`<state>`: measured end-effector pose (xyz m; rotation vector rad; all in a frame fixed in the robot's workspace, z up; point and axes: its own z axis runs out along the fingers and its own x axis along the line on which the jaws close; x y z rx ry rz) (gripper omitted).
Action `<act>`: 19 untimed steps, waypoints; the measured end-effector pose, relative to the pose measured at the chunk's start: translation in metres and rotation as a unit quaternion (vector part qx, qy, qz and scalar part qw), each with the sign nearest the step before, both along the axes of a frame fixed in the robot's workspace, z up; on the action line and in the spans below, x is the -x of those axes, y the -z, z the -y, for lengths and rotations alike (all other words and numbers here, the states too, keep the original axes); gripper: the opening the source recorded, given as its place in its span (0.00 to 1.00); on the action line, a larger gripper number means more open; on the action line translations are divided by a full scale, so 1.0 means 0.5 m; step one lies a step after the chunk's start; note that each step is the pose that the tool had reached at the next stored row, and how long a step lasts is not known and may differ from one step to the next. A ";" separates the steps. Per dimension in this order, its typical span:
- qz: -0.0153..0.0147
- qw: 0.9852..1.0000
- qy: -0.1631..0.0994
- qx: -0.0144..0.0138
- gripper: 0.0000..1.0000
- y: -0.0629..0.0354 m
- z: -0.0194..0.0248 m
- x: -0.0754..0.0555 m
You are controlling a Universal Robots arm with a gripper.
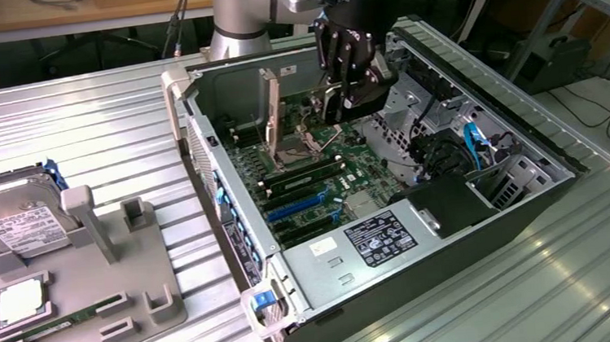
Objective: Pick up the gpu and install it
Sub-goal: 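Insert the gpu into the slot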
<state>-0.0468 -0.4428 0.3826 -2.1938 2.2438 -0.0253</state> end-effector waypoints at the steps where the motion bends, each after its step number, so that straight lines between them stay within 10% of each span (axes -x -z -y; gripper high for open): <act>1: 0.000 1.000 0.000 0.000 0.28 0.000 0.0000 0.002; 19: 0.003 1.000 -0.024 0.000 0.28 0.058 0.0008 0.005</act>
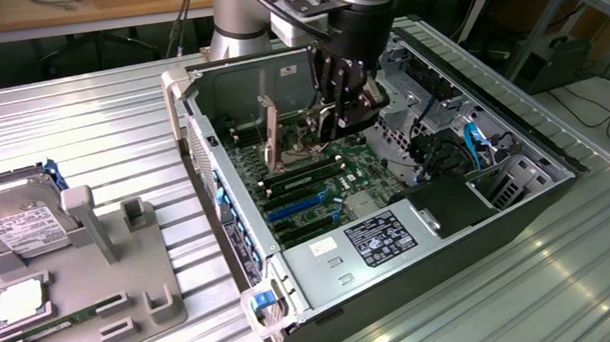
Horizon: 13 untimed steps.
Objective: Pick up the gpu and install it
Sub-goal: 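Insert the gpu into the slot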
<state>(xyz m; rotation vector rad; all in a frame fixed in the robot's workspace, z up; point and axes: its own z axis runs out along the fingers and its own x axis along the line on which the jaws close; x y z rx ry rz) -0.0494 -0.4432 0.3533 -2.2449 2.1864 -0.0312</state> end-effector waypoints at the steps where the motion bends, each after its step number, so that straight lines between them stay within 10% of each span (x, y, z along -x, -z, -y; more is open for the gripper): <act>1: 0.000 1.000 0.000 0.000 0.28 0.001 0.0000 0.000; 13: 0.003 1.000 -0.001 0.000 0.28 0.015 0.0000 0.000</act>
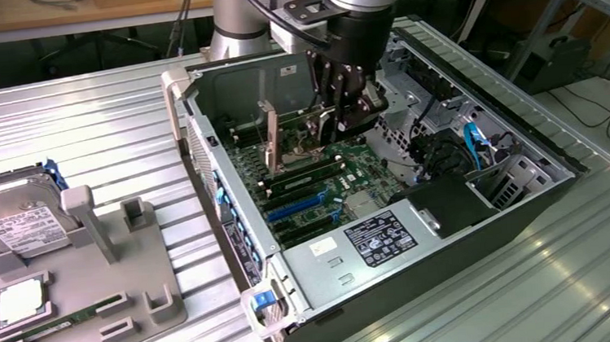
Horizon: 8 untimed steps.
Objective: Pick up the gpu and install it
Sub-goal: 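Insert the gpu into the slot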
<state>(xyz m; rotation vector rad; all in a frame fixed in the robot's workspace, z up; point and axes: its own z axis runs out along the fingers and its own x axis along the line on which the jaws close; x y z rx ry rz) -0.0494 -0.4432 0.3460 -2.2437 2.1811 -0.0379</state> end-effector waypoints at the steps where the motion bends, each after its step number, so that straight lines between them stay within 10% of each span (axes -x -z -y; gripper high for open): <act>1: 0.000 1.000 0.000 0.000 0.28 0.003 0.0000 0.000; 8: -0.001 1.000 0.005 0.000 0.28 0.026 0.0001 0.008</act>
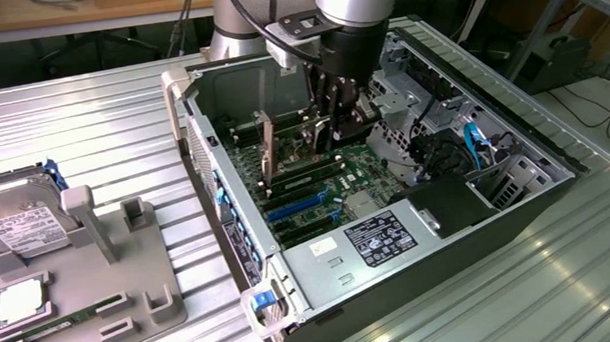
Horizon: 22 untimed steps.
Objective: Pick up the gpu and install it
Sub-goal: 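Insert the gpu into the slot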
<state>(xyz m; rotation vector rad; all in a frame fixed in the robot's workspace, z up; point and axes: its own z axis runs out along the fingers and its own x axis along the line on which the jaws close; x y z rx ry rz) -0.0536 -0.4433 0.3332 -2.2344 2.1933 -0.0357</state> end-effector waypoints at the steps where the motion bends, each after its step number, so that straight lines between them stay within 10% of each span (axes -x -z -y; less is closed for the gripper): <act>1: -0.002 1.000 0.001 0.000 0.28 0.002 0.0000 0.000; 5: -0.016 1.000 0.001 0.000 0.28 0.008 -0.0005 0.000; 9: -0.024 1.000 0.002 0.000 0.28 0.016 -0.0005 0.001; 22: -0.023 1.000 0.003 0.003 0.28 0.045 -0.0023 0.011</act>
